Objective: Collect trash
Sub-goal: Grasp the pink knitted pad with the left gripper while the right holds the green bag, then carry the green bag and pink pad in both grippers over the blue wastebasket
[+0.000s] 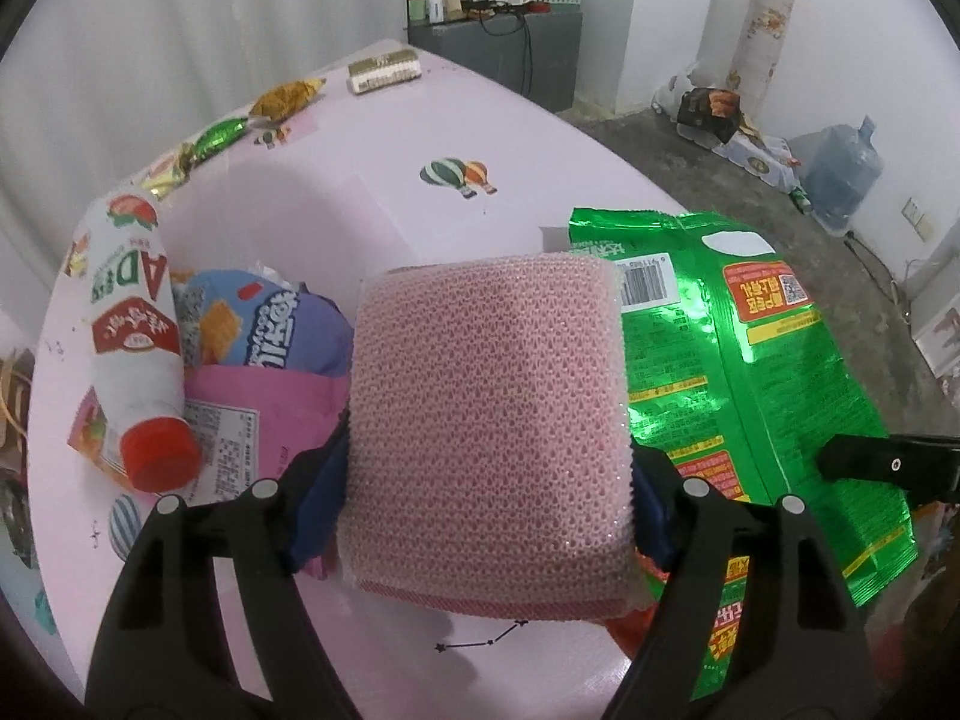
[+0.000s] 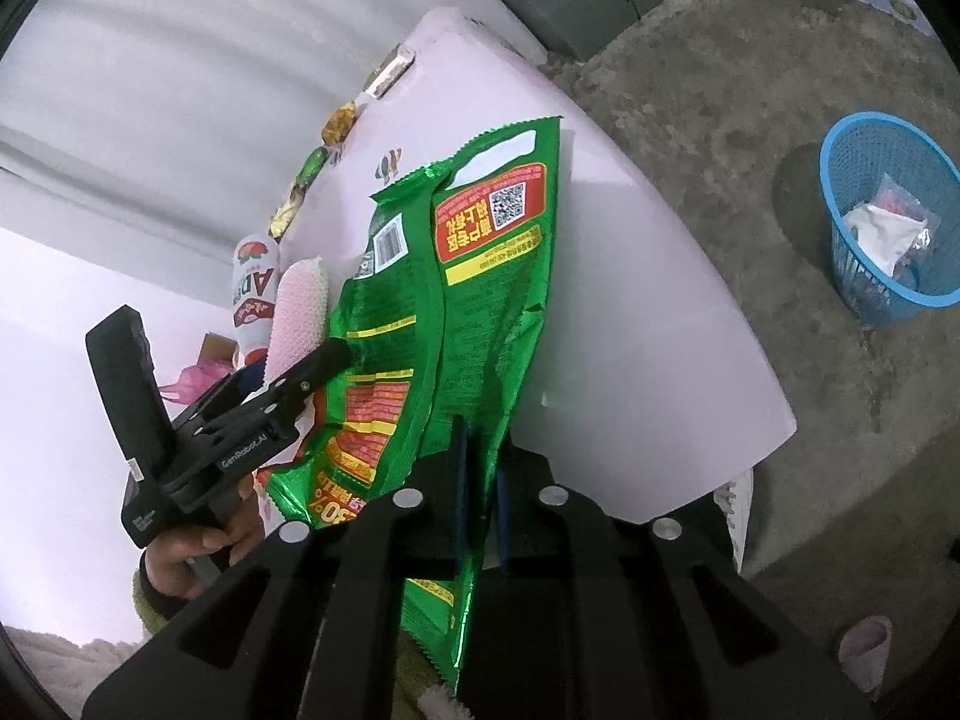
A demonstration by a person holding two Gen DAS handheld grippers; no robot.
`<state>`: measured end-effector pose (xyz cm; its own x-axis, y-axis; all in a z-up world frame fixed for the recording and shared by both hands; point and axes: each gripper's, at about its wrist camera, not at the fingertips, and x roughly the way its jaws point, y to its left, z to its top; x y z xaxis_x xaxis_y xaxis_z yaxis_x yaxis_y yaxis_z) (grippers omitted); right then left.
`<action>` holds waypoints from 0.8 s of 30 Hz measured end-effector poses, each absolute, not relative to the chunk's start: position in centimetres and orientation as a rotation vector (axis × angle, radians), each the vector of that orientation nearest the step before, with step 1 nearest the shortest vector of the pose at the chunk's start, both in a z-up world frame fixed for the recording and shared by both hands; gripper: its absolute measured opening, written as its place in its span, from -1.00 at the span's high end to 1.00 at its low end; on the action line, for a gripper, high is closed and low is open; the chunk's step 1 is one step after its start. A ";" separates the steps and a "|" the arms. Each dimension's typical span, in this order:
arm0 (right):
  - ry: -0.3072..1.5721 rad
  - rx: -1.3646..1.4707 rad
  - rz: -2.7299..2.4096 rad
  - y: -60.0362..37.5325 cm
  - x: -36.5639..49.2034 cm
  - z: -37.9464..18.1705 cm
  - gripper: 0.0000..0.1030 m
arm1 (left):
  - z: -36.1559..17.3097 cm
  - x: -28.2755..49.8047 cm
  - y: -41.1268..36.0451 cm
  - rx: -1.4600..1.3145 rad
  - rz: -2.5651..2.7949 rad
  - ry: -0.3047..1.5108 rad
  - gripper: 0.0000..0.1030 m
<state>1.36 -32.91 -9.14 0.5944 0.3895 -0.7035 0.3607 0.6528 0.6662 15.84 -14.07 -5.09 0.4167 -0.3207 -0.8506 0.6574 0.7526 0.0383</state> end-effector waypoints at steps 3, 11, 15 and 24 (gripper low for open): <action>0.963 0.885 0.009 -33.0 1.3 -8.9 0.89 | -4.4 15.4 -14.0 0.409 -0.631 0.923 -0.42; 0.951 0.876 -0.019 -33.4 1.1 -8.5 0.91 | -3.6 15.0 -13.8 0.422 -0.624 0.879 -0.42; 0.939 0.876 -0.026 -33.7 1.2 -8.3 0.92 | -3.0 14.8 -13.9 0.438 -0.613 0.853 -0.41; 0.896 0.891 -0.040 -34.7 0.1 -7.5 0.94 | -1.3 14.3 -14.2 0.432 -0.633 0.812 -0.41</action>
